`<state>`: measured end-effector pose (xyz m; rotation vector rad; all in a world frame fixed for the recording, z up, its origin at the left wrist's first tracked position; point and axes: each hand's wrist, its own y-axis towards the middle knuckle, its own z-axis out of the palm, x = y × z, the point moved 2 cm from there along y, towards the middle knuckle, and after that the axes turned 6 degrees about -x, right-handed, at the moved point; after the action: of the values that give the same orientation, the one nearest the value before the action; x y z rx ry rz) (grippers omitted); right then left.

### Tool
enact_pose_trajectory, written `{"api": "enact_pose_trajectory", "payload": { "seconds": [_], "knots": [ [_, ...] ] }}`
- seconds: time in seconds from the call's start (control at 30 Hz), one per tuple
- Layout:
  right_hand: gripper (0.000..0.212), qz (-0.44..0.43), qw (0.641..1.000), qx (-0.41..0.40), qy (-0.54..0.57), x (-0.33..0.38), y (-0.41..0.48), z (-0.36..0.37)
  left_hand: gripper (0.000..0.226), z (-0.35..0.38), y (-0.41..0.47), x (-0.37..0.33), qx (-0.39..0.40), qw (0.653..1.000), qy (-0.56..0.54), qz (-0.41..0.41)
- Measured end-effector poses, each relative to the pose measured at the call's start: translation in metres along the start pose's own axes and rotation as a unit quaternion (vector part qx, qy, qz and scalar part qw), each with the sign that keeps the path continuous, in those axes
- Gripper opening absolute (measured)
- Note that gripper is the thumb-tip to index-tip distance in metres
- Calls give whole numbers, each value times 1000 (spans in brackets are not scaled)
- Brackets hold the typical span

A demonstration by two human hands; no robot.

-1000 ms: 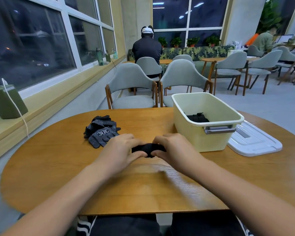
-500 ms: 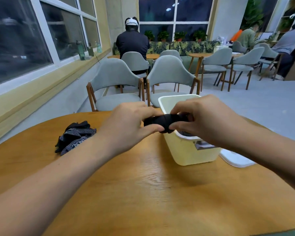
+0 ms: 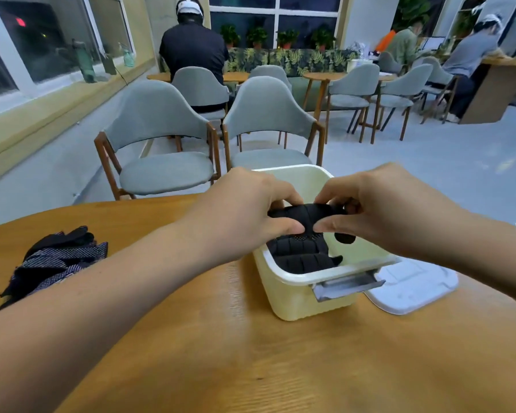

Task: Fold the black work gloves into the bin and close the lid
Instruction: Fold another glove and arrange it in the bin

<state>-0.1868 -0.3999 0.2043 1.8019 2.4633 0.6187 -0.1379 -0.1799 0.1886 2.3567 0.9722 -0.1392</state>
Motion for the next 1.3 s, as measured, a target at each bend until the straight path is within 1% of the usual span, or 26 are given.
{"api": "enact_pose_trajectory", "payload": {
  "seconds": [0.17,0.23,0.33,0.5,0.6,0.73,0.8,0.87,0.93,1.0,1.1,1.2,1.3],
  "knots": [
    [21,13,998,58,-6,-13,9,8,34,14,12,7,68,997,-6,-30],
    [23,19,996,86,-12,-18,11,12,34,20,17,9,100,994,-8,-44],
    [33,12,991,128,-34,-23,11,20,33,30,19,8,158,986,0,-47],
    [33,10,981,184,-55,-26,12,28,37,48,26,4,228,973,29,-33],
    [35,9,972,215,-93,-27,16,34,41,60,38,1,297,952,66,-17],
    [39,4,955,260,-142,-25,19,42,45,81,51,-4,393,913,107,32],
    [40,1,949,275,-153,-25,22,44,45,88,53,-5,423,900,102,38],
    [40,-5,951,272,-149,-27,22,46,43,91,55,-5,437,894,95,35],
    [39,-11,954,262,-143,-29,22,46,42,91,55,-3,440,893,87,31],
    [36,-14,959,252,-133,-29,22,42,41,90,55,-2,419,903,88,31],
    [33,-16,971,219,-99,-29,22,34,37,82,53,2,360,930,76,24],
    [32,-31,983,162,-83,-24,21,28,26,66,50,5,286,957,39,9],
    [32,-41,991,111,-65,-15,22,21,20,41,42,9,207,978,7,-1]
  ]
}}
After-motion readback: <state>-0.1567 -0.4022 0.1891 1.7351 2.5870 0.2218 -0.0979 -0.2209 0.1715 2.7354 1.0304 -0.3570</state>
